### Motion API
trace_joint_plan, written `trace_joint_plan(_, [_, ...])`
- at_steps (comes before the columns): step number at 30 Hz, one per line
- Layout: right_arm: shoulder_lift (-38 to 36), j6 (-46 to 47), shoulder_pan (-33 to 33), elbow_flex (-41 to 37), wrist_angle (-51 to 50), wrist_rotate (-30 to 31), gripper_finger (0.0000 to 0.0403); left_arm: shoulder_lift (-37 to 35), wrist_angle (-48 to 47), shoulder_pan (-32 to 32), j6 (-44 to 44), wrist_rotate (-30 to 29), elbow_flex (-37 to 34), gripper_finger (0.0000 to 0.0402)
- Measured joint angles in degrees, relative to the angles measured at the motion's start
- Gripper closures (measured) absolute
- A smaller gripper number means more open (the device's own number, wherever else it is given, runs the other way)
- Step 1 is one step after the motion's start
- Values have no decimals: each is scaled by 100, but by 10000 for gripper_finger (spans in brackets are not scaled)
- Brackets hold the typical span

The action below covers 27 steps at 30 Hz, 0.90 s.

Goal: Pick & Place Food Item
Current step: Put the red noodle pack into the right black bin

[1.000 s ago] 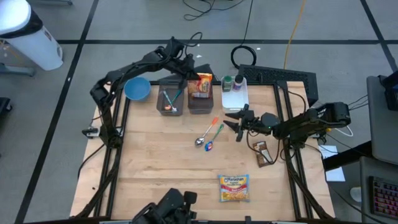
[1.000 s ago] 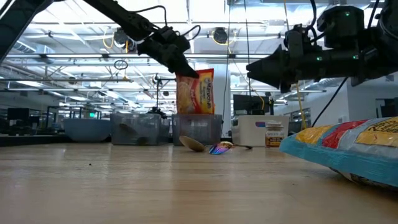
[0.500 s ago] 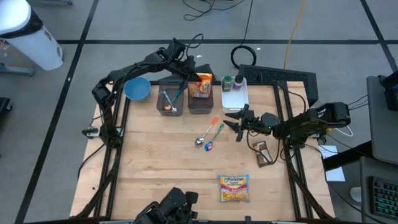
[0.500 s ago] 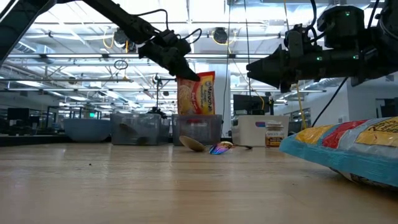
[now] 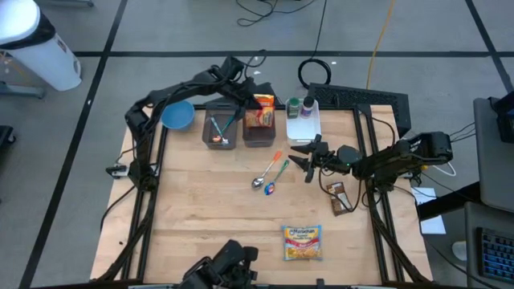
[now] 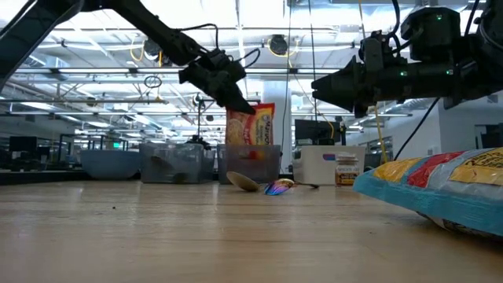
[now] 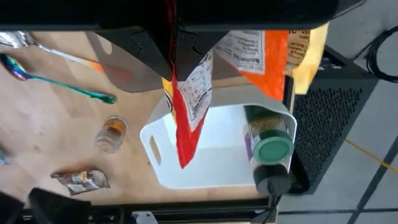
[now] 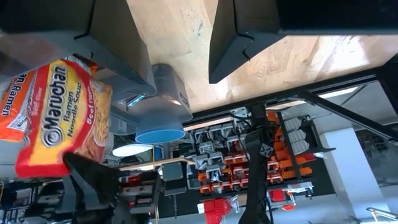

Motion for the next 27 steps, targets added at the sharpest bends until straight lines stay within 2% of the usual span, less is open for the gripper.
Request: trace_joint_plan(27, [0,18,0,2,-46,0,238,417,241,-11,13,-74,-4,391])
